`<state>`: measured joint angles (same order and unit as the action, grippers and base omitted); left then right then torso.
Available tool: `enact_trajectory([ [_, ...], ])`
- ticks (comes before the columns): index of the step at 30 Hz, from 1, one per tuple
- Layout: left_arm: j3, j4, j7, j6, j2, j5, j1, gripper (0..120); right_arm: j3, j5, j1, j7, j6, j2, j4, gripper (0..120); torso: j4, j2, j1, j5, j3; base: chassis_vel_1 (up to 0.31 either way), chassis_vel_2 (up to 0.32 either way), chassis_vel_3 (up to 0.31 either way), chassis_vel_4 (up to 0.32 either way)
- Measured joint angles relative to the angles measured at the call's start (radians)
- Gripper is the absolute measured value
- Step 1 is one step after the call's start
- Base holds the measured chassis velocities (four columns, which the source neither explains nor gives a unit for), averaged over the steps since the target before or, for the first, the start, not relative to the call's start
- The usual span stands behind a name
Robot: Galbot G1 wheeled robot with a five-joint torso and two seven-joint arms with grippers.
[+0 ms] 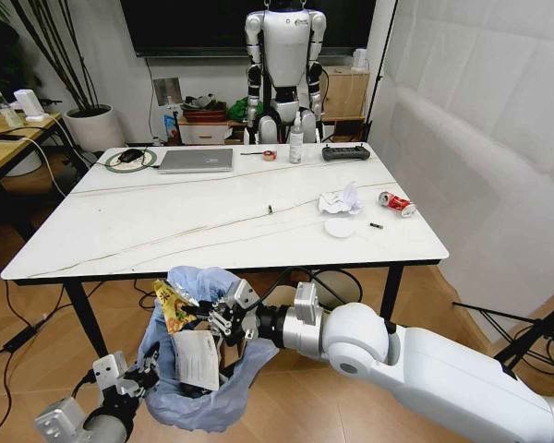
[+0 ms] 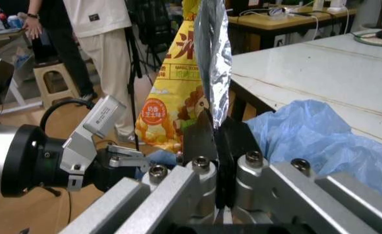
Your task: Pick up the trash bin and place the trash from the table into it.
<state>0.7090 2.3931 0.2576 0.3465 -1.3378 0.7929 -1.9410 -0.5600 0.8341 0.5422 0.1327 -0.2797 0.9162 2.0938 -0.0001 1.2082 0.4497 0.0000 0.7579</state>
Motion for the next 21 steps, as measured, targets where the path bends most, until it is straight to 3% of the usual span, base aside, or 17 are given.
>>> enact_trajectory([
  [3,0.000,0.000,0.000,0.001,-0.001,0.001,0.001,1,0.002,-0.003,0.002,0.003,0.005,-0.002,0.001,0,0.0001,0.000,0.000,0.0000,0.000,0.000,0.000,0.000,0.000],
  [16,0.003,-0.002,0.002,0.004,0.005,0.010,0.010,1,0.010,-0.033,0.021,0.012,0.039,-0.008,-0.008,42,0.0001,0.000,0.000,0.0000,0.000,0.000,0.000,0.000,0.000],
  [21,0.004,-0.004,0.003,0.006,0.008,0.013,0.013,1,0.023,-0.033,0.020,0.009,0.048,-0.001,-0.014,64,0.0000,0.000,0.000,0.0000,0.000,0.000,0.000,0.000,0.000],
])
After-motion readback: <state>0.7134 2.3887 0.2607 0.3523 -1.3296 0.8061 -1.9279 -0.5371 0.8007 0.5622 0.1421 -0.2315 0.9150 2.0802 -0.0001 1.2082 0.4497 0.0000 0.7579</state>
